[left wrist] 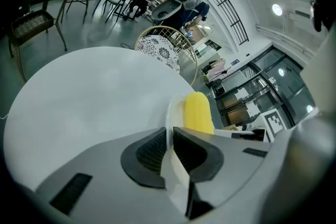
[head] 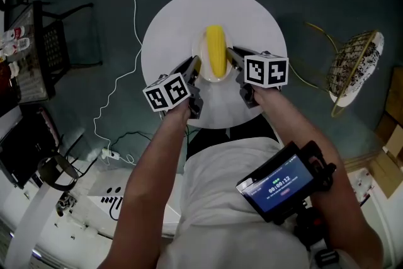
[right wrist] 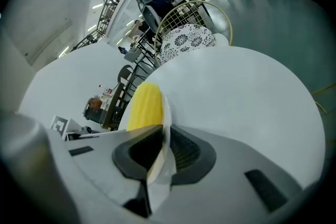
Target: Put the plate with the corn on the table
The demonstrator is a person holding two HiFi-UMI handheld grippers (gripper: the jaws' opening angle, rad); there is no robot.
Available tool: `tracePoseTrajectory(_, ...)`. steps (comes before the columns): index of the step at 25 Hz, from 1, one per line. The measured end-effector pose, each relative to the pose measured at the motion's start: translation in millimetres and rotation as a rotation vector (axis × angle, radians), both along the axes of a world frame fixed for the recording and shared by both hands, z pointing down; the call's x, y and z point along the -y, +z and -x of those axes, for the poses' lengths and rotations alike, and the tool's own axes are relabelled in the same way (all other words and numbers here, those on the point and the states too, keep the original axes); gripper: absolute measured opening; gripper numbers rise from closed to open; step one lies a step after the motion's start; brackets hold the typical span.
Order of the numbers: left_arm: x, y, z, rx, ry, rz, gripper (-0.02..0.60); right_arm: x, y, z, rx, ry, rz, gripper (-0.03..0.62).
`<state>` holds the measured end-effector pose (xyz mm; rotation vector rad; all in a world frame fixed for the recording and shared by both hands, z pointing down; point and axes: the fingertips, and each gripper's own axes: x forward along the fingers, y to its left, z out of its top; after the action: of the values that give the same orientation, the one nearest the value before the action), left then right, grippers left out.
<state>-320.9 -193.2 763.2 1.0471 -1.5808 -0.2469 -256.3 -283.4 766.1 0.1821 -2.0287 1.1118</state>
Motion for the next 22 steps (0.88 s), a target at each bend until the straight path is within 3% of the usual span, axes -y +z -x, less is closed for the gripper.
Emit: tracePoseTrajectory(22, 0.9, 6.7, 1.4, 0.031, 0.008, 0.043, 0.032, -0.5, 7.3, 1.7, -0.039, -0.020, -0.029, 0.043)
